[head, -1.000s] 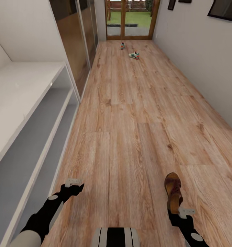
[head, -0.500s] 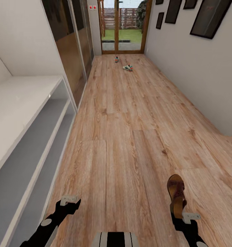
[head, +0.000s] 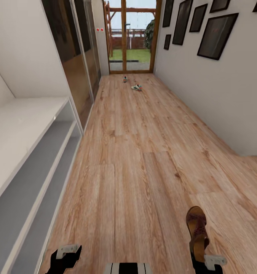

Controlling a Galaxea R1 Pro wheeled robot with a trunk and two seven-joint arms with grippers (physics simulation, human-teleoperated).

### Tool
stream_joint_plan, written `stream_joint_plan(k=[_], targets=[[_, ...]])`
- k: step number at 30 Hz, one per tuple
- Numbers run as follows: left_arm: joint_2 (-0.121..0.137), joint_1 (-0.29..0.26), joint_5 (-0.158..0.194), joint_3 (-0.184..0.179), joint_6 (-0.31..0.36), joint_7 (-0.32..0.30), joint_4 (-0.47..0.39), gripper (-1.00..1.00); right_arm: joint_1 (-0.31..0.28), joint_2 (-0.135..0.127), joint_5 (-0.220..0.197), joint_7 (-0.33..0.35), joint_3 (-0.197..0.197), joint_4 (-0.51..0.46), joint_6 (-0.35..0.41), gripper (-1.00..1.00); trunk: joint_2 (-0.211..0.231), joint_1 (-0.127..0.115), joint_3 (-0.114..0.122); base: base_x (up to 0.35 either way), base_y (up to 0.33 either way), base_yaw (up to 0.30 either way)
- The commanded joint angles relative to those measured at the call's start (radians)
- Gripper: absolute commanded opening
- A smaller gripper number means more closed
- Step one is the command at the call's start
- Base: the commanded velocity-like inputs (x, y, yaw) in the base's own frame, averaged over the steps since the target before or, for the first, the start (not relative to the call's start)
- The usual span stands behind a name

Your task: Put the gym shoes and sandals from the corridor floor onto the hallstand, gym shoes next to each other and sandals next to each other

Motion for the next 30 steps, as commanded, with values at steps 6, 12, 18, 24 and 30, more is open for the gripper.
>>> stream_joint_plan(k=[6,12,18,24,30], targets=[[-0.002,-0.001,-0.004,0.019,-0.004,-0.003,0.019,1.00,-0.001,0.001,0.000,0.000,-0.003,0.004,-0.006,-1.00,0.001,-0.003,0.032,0.000,0.000,-0.075],[-0.002,-0.001,-0.004,0.020,-0.005,-0.003,0.023,1.00,-0.001,0.001,0.000,0.000,-0.003,0.004,-0.006,-1.00,0.003,-0.006,0.064,0.000,0.000,-0.071],[-0.002,-0.001,-0.004,0.020,-0.005,-0.003,0.024,1.00,-0.001,0.001,0.000,0.000,-0.003,0.004,-0.006,-1.00,0.045,-0.029,0.092,0.000,0.000,-0.069],[-0.002,-0.001,-0.004,0.019,-0.005,-0.003,0.024,1.00,-0.001,0.001,0.000,0.000,-0.003,0.004,-0.006,-1.00,0.087,-0.052,0.120,0.000,0.000,-0.052],[-0.004,-0.001,-0.005,0.018,-0.005,-0.003,0.025,1.00,-0.001,0.001,0.000,0.000,-0.003,0.004,-0.006,-1.00,0.129,-0.075,0.148,0.000,0.000,-0.011]])
